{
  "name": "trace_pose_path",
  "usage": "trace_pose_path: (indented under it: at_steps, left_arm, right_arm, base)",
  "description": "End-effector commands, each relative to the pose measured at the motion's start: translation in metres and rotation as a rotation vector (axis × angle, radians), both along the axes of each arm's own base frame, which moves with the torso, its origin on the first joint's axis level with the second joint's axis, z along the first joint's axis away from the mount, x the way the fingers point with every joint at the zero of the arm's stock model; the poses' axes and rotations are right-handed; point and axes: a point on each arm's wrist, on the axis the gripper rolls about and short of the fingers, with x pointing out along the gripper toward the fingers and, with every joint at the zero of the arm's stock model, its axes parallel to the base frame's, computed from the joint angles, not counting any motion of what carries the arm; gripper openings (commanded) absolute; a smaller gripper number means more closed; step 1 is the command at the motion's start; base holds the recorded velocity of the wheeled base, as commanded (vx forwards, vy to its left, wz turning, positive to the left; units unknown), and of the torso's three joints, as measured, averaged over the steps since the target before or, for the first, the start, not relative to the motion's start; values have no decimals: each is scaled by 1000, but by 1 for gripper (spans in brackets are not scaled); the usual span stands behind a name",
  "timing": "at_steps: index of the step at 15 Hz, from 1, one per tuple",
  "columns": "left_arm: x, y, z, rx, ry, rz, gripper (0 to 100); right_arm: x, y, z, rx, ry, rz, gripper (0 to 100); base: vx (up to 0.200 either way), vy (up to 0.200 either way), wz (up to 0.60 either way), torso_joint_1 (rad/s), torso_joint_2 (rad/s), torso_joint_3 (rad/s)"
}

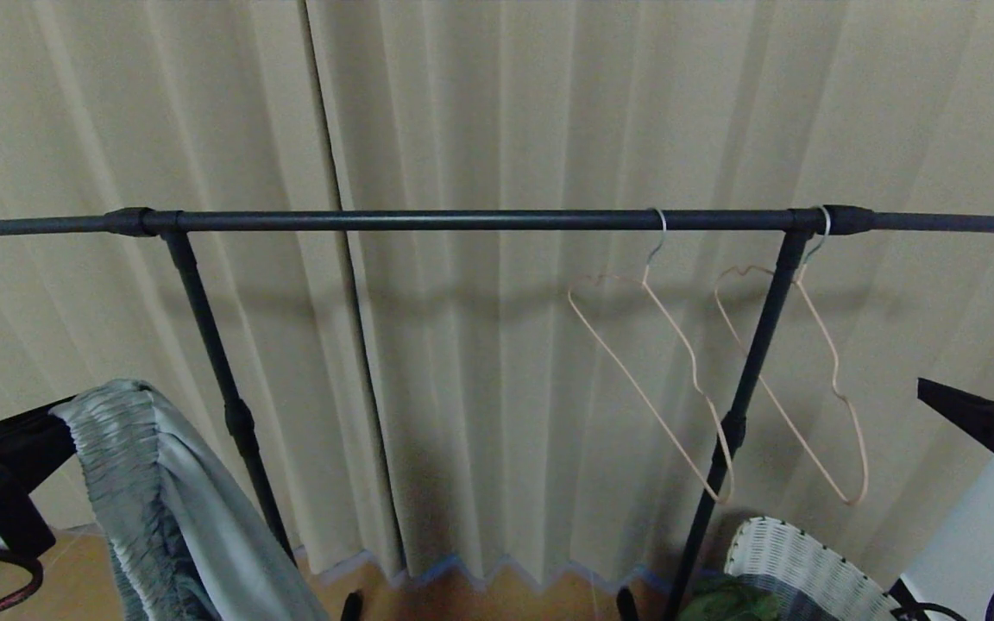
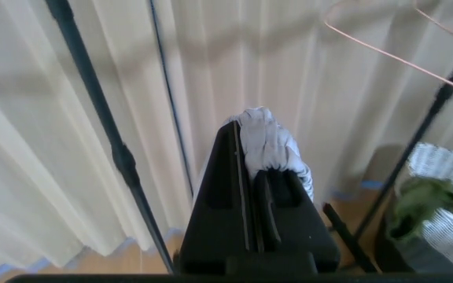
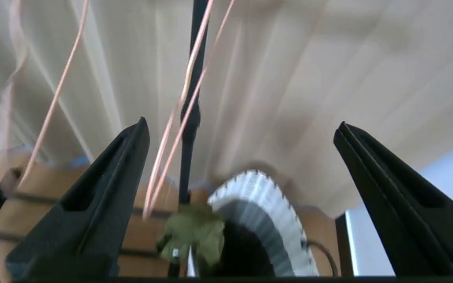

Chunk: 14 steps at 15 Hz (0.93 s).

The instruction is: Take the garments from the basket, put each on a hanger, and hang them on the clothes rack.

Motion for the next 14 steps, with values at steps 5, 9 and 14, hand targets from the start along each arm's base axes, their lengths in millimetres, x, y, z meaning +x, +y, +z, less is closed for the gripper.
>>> trace_pose_path:
  at_steps: [5, 9, 14]
  left_arm:
    - [5, 0, -1, 2, 18, 0, 0]
    - [7, 0, -3, 2, 28, 2, 0]
    - [7, 0, -2, 2, 25, 2, 0]
  right_arm:
    - [31, 1, -1, 4, 54, 12, 100]
    - [66, 12, -10, -12, 129, 34, 100]
    - [102, 33, -36, -34, 251, -15, 100]
  base:
    - [0, 0, 0, 0, 0, 0]
    - [0, 0, 0, 0, 0, 0]
    - [0, 0, 0, 0, 0, 0]
